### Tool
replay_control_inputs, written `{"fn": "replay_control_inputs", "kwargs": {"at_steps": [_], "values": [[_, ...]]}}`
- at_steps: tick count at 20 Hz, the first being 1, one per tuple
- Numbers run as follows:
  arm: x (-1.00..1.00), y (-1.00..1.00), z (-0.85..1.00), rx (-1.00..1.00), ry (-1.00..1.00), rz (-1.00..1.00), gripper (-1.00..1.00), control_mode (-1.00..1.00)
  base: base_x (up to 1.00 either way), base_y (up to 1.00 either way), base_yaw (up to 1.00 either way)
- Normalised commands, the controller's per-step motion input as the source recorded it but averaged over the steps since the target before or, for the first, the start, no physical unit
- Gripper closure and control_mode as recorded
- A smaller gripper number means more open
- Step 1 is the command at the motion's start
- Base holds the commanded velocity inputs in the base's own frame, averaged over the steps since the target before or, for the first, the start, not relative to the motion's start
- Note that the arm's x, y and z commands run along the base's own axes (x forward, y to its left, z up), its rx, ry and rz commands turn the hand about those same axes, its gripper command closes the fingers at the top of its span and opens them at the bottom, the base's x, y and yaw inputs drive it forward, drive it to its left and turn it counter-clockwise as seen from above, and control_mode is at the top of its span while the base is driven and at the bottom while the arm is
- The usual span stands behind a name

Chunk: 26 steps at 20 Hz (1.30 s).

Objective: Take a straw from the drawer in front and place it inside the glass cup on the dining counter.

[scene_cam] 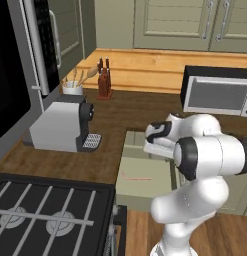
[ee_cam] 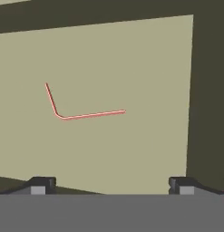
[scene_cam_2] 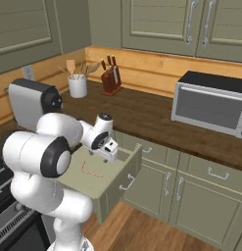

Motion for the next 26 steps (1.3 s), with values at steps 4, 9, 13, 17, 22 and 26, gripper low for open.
{"fn": "replay_control_inputs", "kwargs": {"at_steps": [4, 9, 13, 17, 22, 26], "values": [[0.48, 0.07, -0.37, -0.13, 0.24, -0.08, -1.00, -1.00, 0.00, 0.00, 0.00], [0.09, 0.00, -0.45, -0.15, 0.09, -0.12, -1.00, -1.00, 0.00, 0.00, 0.00], [0.00, -0.02, -0.47, -0.14, 0.04, -0.15, -1.00, -1.00, 0.00, 0.00, 0.00], [0.00, -0.14, -0.43, -0.12, 0.02, -0.14, -1.00, -1.00, 0.00, 0.00, 0.00], [0.00, -0.33, -0.29, -0.10, 0.00, -0.10, -1.00, -1.00, 0.00, 0.00, 0.00], [0.00, -0.51, -0.15, -0.07, 0.00, -0.07, -1.00, -1.00, 0.00, 0.00, 0.00]]}}
